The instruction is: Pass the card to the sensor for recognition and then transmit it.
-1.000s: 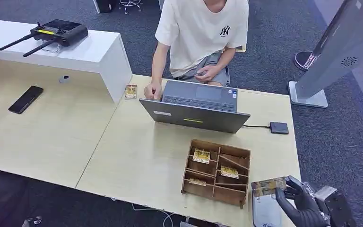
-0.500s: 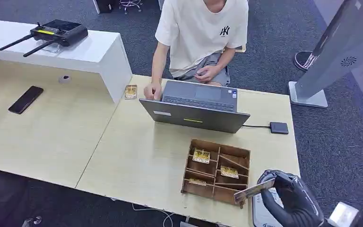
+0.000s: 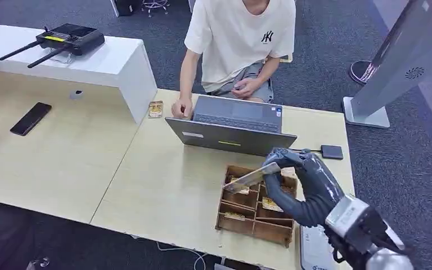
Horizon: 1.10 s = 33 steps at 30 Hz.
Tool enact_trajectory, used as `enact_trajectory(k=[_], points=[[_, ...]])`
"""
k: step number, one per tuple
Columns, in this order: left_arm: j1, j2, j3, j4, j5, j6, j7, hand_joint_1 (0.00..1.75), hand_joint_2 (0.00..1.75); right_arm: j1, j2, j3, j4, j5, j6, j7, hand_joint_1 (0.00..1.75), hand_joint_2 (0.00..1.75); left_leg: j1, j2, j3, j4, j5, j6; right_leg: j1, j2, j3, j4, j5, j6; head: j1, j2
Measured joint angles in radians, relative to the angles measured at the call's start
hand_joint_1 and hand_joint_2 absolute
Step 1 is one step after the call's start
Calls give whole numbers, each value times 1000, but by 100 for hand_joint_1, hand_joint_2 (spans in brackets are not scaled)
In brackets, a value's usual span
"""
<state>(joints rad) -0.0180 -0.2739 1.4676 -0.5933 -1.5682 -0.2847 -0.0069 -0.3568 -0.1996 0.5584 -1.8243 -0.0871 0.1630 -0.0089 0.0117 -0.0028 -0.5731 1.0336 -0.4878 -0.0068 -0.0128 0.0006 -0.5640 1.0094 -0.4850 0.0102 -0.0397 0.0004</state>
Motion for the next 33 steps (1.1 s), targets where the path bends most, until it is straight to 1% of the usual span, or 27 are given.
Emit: enact_trajectory(k=[3,6,11,13,15,19,21,25,27,33], points=[[-4,22,-25,42,0,32,8,0,0,-90,41,49,49,53,-51,53,175,175,0,0,0,0,0,0,0,0,0,0,0,0,0,0],[-6,44,-51,82,0,57,15,0,0,-166,83,85,104,91,-81,97,175,175,0,0,0,0,0,0,0,0,0,1,0,0,0,0],[-14,79,-99,158,0,100,28,0,0,-280,154,136,195,243,-166,166,175,175,0,-1,0,0,1,0,0,0,0,1,0,0,0,0],[-18,91,-117,177,0,113,29,0,0,-316,179,147,226,310,-201,189,175,175,0,-1,0,0,1,0,0,-1,0,1,0,0,0,0],[-21,99,-139,194,0,125,31,0,0,-346,206,152,262,398,-251,217,175,175,0,-1,0,0,1,0,0,-1,0,1,0,0,0,0],[-26,108,-181,218,0,142,37,0,0,-398,252,158,337,511,-306,258,175,175,0,-1,0,0,1,0,0,-1,-1,1,0,0,0,0],[-26,110,-200,225,0,148,39,0,0,-416,269,158,377,536,-319,269,175,175,0,-1,0,0,1,0,0,-1,-1,1,0,0,0,0],[-27,117,-224,239,0,151,40,0,0,-435,292,158,428,559,-330,271,175,175,0,-1,0,0,1,0,0,-1,-1,1,0,0,0,0],[-28,118,-239,245,0,158,46,0,0,-440,303,158,456,610,-355,279,175,175,0,-1,0,0,1,-1,0,-1,-1,1,0,0,0,0],[-39,117,-297,254,0,181,62,0,0,-442,346,155,579,818,-431,295,175,175,0,-1,0,0,1,-1,0,-1,-1,1,0,0,0,0]])
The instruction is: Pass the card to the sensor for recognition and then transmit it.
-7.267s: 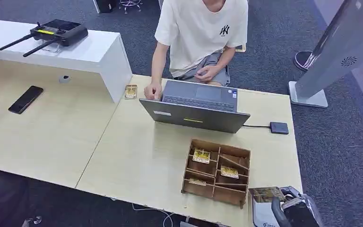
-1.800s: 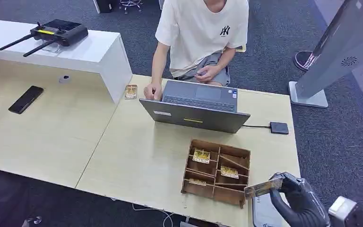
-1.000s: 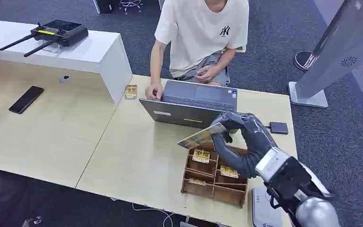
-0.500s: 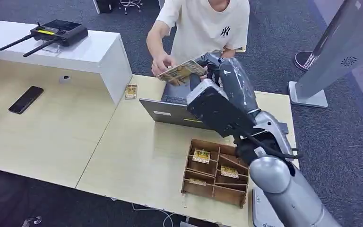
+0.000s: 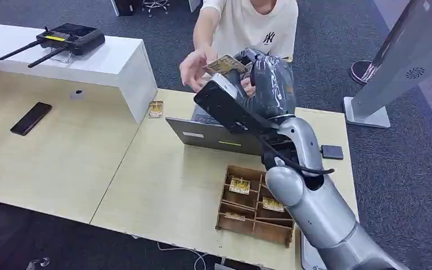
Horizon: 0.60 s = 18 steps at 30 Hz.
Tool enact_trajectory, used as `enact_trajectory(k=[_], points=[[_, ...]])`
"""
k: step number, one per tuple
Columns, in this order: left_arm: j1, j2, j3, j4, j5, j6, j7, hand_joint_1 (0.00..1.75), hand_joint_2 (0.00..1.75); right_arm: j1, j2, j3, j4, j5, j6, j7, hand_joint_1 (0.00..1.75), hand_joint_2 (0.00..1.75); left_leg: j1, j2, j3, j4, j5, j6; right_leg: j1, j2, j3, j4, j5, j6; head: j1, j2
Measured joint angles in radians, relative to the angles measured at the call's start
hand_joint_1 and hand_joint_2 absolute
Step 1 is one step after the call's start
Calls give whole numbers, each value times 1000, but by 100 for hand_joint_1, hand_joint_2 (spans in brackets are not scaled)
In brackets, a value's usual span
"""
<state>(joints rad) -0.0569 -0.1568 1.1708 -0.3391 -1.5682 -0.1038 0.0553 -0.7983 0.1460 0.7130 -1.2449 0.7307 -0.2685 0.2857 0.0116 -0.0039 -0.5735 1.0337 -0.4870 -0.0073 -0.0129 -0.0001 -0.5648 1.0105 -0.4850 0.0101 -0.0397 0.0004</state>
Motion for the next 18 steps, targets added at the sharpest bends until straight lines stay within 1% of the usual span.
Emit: enact_trajectory(k=[3,7,12,14,18], points=[[-2,-2,-27,1,0,6,6,0,0,3,18,0,56,89,-41,11,175,175,0,0,0,0,0,0,0,0,0,0,0,0,0,0],[-2,-5,-63,1,1,10,13,0,0,16,39,2,122,202,-53,21,175,175,0,0,0,0,0,0,0,0,0,0,0,0,0,0],[-2,-10,-93,1,6,10,16,0,0,45,65,3,175,229,-52,13,175,175,0,0,0,0,0,0,0,0,-1,0,0,0,0,0],[-1,-10,-98,1,12,10,17,0,0,53,74,4,189,227,-47,6,0,175,0,0,-1,0,0,0,0,0,-1,0,0,0,0,0],[3,-11,-103,0,22,10,19,0,0,63,89,4,207,198,-15,-8,0,175,0,0,-1,0,0,0,0,0,-1,0,0,0,0,0]])
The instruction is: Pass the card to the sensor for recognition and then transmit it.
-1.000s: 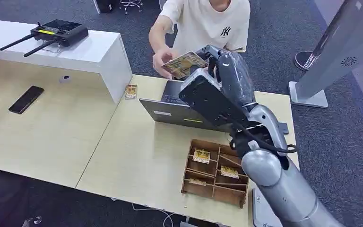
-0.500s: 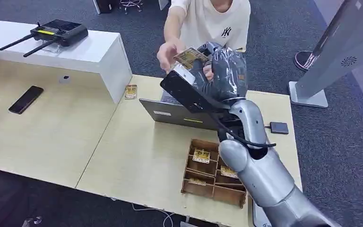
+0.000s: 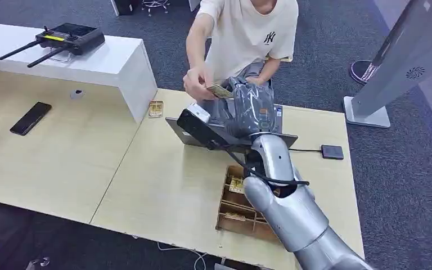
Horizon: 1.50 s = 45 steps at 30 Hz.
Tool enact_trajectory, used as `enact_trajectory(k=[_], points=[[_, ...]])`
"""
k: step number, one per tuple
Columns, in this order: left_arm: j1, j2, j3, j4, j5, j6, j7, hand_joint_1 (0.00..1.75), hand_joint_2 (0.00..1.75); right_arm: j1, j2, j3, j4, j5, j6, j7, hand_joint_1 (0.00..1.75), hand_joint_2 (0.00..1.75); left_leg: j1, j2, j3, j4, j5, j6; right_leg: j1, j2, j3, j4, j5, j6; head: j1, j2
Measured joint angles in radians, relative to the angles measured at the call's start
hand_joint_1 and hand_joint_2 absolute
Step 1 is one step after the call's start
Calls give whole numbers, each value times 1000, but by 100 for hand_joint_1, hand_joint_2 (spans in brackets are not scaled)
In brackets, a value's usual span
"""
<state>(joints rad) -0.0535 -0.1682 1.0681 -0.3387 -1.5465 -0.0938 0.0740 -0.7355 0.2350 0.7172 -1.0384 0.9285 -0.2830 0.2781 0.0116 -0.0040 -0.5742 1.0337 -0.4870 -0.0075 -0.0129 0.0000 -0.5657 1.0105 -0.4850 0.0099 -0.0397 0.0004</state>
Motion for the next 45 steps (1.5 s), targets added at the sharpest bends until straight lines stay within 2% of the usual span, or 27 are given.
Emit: enact_trajectory(k=[5,10,13,22,23,24,25,26,27,32,36,40,41,42,43,44,45], points=[[4,-1,-13,0,13,-4,-2,0,0,13,10,0,3,-48,24,-5,0,175,0,0,0,0,0,0,0,0,0,0,0,0,1,0],[16,-5,-14,-4,21,-8,-6,0,0,36,11,-5,-8,-123,21,-40,0,175,0,0,0,0,0,0,0,0,0,0,0,0,0,0],[22,-7,-14,-4,28,-8,-13,0,0,57,11,-21,-31,-213,24,-73,0,175,0,0,0,0,0,0,0,0,0,0,0,0,0,0],[43,-13,-14,-15,54,-17,-26,0,0,164,-5,-56,-225,-412,8,-182,0,175,0,0,0,0,0,0,0,0,-1,0,0,0,0,0],[47,-16,-13,-21,57,-19,-30,0,0,181,-11,-60,-257,-428,1,-198,33,175,0,0,0,0,0,0,0,0,-2,0,0,0,0,0],[51,-20,-13,-29,61,-21,-34,0,0,205,-22,-64,-305,-441,-7,-215,143,175,0,0,-1,0,0,0,0,0,-2,0,0,0,0,0],[55,-25,-12,-35,62,-21,-35,0,0,222,-29,-64,-336,-446,-12,-221,143,175,0,0,-1,0,0,0,0,0,-2,-1,0,0,1,0],[58,-28,-11,-42,64,-22,-37,0,0,236,-39,-65,-369,-454,-14,-227,171,175,0,0,-1,0,-1,0,0,0,-2,-1,0,0,0,0],[61,-33,-11,-46,65,-23,-38,0,0,246,-44,-65,-387,-460,-16,-233,175,175,0,1,-1,0,-1,0,0,1,-2,-1,0,0,0,0],[84,-72,11,-126,78,-68,-50,0,0,359,-94,-69,-551,-488,-40,-293,175,175,0,0,-1,0,-1,0,0,0,-2,-1,0,0,1,0],[102,-118,36,-218,77,-128,-53,0,0,445,-142,-69,-628,-487,-70,-341,175,175,0,0,-2,0,-1,0,0,0,-2,-2,0,0,0,0],[108,-133,61,-275,92,-150,-54,0,0,522,-182,-69,-679,-475,-85,-365,175,175,0,0,-2,0,-1,0,0,0,-2,-1,0,0,0,0],[110,-134,64,-282,100,-153,-55,0,0,541,-189,-69,-687,-469,-86,-368,145,175,0,0,-2,0,-1,0,0,0,-2,-1,0,0,0,0],[110,-135,66,-290,114,-154,-54,0,0,559,-200,-69,-699,-460,-87,-375,108,175,0,0,-2,0,-1,0,0,-1,-2,-1,0,0,0,0],[111,-137,67,-296,127,-154,-53,0,0,576,-209,-69,-708,-455,-88,-377,101,175,0,0,-2,0,-1,0,0,-1,-2,-1,0,0,0,0],[111,-138,67,-303,141,-154,-52,0,0,592,-217,-69,-717,-447,-90,-378,73,175,0,0,-2,0,-1,0,0,-1,-2,-1,0,0,0,0],[112,-138,67,-306,157,-154,-48,0,0,607,-224,-69,-725,-439,-90,-379,63,175,0,0,-2,0,-1,0,0,-1,-2,-1,0,0,0,0]])
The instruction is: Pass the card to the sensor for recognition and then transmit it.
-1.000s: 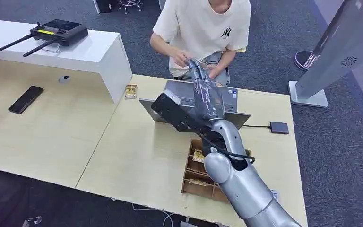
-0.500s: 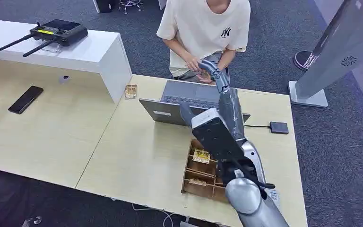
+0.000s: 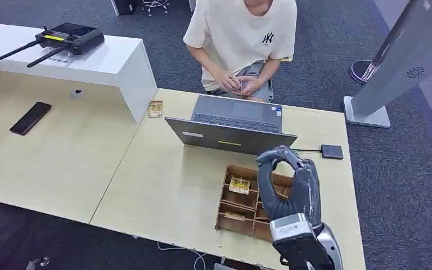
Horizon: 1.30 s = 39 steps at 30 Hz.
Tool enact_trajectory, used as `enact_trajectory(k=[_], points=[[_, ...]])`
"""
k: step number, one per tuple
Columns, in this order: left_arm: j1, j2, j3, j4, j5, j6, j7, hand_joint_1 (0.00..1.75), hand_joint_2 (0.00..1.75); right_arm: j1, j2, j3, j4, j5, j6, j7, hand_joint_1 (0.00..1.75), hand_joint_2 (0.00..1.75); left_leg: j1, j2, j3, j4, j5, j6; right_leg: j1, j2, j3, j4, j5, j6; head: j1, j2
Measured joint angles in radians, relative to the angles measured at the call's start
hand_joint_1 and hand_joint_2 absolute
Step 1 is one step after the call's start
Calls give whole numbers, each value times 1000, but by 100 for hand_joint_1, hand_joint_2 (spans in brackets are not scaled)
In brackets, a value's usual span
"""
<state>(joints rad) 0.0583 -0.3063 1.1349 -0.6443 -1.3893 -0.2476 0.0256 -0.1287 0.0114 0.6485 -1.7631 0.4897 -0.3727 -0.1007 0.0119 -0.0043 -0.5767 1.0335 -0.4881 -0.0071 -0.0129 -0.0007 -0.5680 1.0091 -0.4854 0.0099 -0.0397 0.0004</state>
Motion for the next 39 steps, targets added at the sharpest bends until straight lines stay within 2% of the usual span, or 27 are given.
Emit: enact_trajectory(k=[1,3,4,8,10,11,14,16,17,18,20,21,22,26,30,33,34,37,38,39], points=[[1,0,0,-5,21,0,6,0,0,17,-8,0,-9,15,0,1,63,175,0,0,0,0,0,0,0,0,0,0,0,0,0,0],[4,-1,-4,-14,76,0,26,0,0,47,-21,0,-24,52,5,5,45,175,0,0,0,0,0,0,0,0,0,0,0,0,0,0],[8,0,-12,-22,112,0,36,0,0,64,-29,0,-32,74,6,7,42,175,0,0,-1,0,0,0,0,0,0,0,0,0,0,0],[30,0,-63,-56,251,-4,89,0,0,116,-47,-2,-53,133,15,24,38,175,0,0,-1,0,0,0,0,0,0,0,0,0,0,0],[55,0,-112,-82,332,-4,125,0,0,138,-53,-3,-57,164,19,31,19,175,0,0,-1,0,0,0,0,0,0,0,0,0,0,0],[68,0,-137,-94,361,-5,139,0,0,146,-55,-4,-57,176,20,33,31,175,0,0,-1,0,0,0,0,0,0,0,0,0,0,0],[123,-3,-233,-148,469,-6,198,0,0,173,-61,-7,-57,236,27,54,40,175,-1,0,-1,0,0,0,0,0,0,0,0,0,0,0],[155,-5,-292,-178,518,-6,225,0,0,190,-65,-11,-56,265,26,68,58,175,0,0,-1,0,0,0,0,0,-1,0,-1,1,0,0],[170,-7,-320,-194,532,-6,234,0,0,196,-67,-11,-55,276,24,73,58,175,0,0,-1,0,0,0,0,0,-1,0,-1,1,0,0],[182,-9,-341,-207,541,-6,240,0,0,201,-69,-11,-53,293,21,80,115,175,-1,0,-1,0,0,0,0,0,-1,0,-1,1,0,0],[200,-11,-378,-229,556,-5,251,0,0,210,-74,-11,-50,337,8,95,113,175,0,0,-1,0,0,0,0,0,0,0,-1,1,0,0],[208,-12,-395,-239,561,-3,256,0,0,214,-77,-11,-47,360,-2,102,126,175,0,0,-1,0,0,0,0,0,0,0,-1,1,0,0],[215,-15,-408,-247,564,-3,260,0,0,218,-82,-11,-44,374,-16,105,129,175,0,0,-1,0,0,0,0,0,0,0,-1,1,0,0],[238,-20,-449,-273,578,3,267,0,0,232,-116,-6,-25,392,-97,112,127,175,-1,0,-1,0,0,0,0,0,0,0,-1,1,0,0],[247,-24,-469,-287,581,7,269,0,0,235,-135,8,-5,419,-112,130,131,175,-1,0,-1,0,0,0,0,0,0,0,-1,1,0,0],[249,-25,-477,-289,578,7,270,0,0,233,-145,22,13,440,-112,142,126,175,0,0,-1,0,0,0,0,0,0,0,-1,1,0,0],[249,-26,-478,-289,575,7,270,0,0,233,-148,27,19,447,-112,147,133,175,0,0,-1,0,0,0,0,0,0,0,-1,1,0,0],[249,-26,-478,-289,564,8,270,0,0,229,-155,42,37,467,-112,156,120,175,0,0,-1,0,0,0,0,0,0,0,-1,1,0,0],[249,-26,-478,-289,558,7,268,0,0,226,-158,50,46,475,-112,161,126,175,0,0,-1,0,0,0,0,0,0,0,-1,1,0,0],[248,-26,-478,-289,555,8,267,0,0,223,-159,56,55,482,-111,164,106,175,0,0,-1,0,0,0,0,0,0,0,-1,1,0,0]])
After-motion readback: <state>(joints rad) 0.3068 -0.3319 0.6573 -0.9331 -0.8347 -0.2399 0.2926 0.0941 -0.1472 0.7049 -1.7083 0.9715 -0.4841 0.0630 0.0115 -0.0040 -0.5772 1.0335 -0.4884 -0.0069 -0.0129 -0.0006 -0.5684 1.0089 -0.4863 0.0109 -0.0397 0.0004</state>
